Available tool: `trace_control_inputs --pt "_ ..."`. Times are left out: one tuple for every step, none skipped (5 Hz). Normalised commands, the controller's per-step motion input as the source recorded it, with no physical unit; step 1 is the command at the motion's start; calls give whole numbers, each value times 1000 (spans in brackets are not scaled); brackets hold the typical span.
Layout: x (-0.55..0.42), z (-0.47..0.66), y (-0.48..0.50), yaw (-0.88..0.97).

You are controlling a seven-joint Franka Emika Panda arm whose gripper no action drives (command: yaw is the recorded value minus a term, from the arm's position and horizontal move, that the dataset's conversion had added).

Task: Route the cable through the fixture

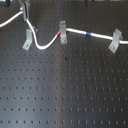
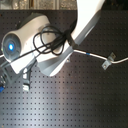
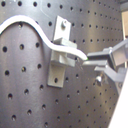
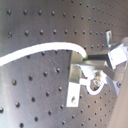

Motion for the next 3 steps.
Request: trace_control_inputs --pt "-6 47 -5 0" --pt "-299 394 -116 303" --pt "-385 360 -5 360"
